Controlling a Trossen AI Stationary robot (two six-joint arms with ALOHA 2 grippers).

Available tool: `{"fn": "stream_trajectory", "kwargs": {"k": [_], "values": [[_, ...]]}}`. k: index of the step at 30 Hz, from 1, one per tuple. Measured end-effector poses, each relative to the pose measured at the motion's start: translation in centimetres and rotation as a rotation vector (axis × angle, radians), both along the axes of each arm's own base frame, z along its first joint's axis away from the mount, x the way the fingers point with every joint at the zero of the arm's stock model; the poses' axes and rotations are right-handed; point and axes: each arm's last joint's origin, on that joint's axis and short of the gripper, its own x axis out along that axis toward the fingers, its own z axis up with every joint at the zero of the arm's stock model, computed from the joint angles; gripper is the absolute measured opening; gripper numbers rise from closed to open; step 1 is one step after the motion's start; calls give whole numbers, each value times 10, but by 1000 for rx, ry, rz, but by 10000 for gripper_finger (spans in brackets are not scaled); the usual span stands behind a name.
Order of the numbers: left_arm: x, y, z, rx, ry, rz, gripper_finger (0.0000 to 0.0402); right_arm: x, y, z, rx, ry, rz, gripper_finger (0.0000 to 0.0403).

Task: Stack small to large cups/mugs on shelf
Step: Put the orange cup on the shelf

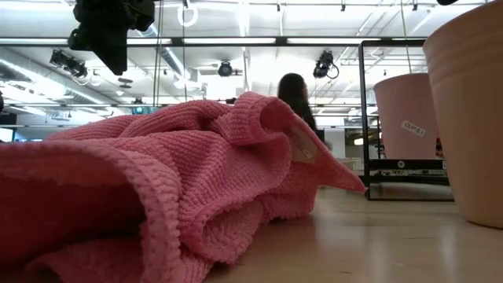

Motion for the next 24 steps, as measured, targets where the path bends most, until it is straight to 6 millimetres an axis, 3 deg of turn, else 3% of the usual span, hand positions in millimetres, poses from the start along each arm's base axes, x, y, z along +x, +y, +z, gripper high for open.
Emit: {"fn": "stream_trajectory", "kwargs": {"k": [4,9,16,19,24], "values": [[0,0,0,0,0,0,80,1,-1,0,-2,1,-5,65],[0,0,0,0,0,0,78,5,-6,0,-4,3,-11,13],[0,0,0,0,0,0,74,13,-12,7,27,20,50,8],[0,0,0,1,0,-2,76,22,-11,32,89,-38,128,7],[0,0,0,1,0,-2,77,25,-27,101,145,-170,213,5]]}}
